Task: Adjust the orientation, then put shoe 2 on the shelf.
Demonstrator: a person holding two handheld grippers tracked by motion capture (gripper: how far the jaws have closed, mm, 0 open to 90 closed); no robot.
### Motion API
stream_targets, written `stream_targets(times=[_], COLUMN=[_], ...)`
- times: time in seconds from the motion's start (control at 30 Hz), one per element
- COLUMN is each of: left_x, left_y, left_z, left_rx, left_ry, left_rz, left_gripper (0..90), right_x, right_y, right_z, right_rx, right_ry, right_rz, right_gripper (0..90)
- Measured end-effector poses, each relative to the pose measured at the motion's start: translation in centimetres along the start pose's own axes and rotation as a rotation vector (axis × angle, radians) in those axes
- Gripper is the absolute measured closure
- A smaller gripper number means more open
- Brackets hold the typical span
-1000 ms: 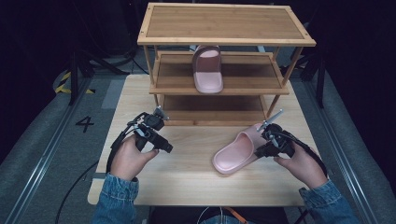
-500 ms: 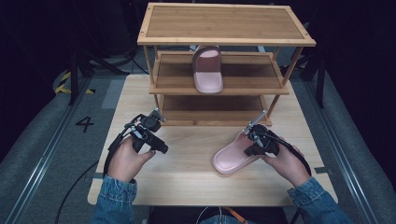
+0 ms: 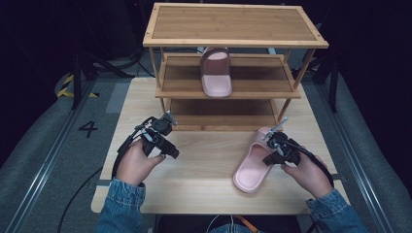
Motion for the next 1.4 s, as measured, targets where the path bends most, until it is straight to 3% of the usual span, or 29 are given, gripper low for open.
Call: stream_targets(times=[0.13,0.2,0.27,0.37,0.57,0.63,0.77,0.87,1.03,1.1,1.27,1.4], left_x=[0.3,0.6,0.7,0.7,0.6,0.5,0.1,0.0,0.0,-0.1,-0.2,-0.4], left_y=[0.1,0.2,0.2,0.1,0.2,0.1,0.0,-0.1,-0.1,-0.1,-0.3,-0.2], left_z=[0.8,1.1,1.5,1.7,1.6,1.5,1.2,1.1,0.9,0.9,0.8,0.6], left_rx=[-0.006,-0.001,0.003,0.001,0.006,0.005,0.006,0.010,0.010,0.005,0.018,0.006], left_ry=[0.034,0.021,0.037,0.045,0.032,0.033,0.023,0.018,0.007,0.015,0.014,0.012], left_rz=[0.000,-0.008,-0.010,-0.008,-0.009,-0.007,-0.002,-0.004,-0.003,0.001,0.000,0.004], left_gripper=[30.7,30.7,31.0,31.0,31.2,31.3,31.3,31.3,31.3,31.3,31.3,31.3], right_x=[0.9,1.4,2.2,2.7,4.1,4.6,5.0,4.6,2.1,1.2,0.2,-0.3], right_y=[-0.6,-0.9,-1.0,-1.2,-1.3,-1.4,-1.5,-1.8,-2.9,-3.0,-1.8,-0.7], right_z=[-1.2,-1.8,-2.5,-2.8,-3.2,-3.2,-3.2,-3.1,-2.7,-2.3,-1.8,-1.1], right_rx=[0.005,0.007,0.000,0.004,0.014,0.020,0.038,0.050,0.088,0.092,0.061,0.065], right_ry=[0.045,0.063,0.083,0.099,0.129,0.131,0.148,0.160,0.134,0.108,0.108,0.109], right_rz=[-0.006,-0.006,-0.040,-0.050,-0.072,-0.098,-0.102,-0.070,0.019,0.022,0.022,0.025], right_gripper=[86.5,86.6,87.4,87.4,88.3,87.4,83.6,79.6,68.7,63.6,56.6,49.9])
Point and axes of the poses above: each handheld gripper's, and its own axes: y roughly forward along the jaws, z roughly out of its top, x roughly to its right, the point moved 8 cm from there along y, roughly forward along the jaws, and after that the axes turned 7 degrees about -x, right-handed, at the moved point
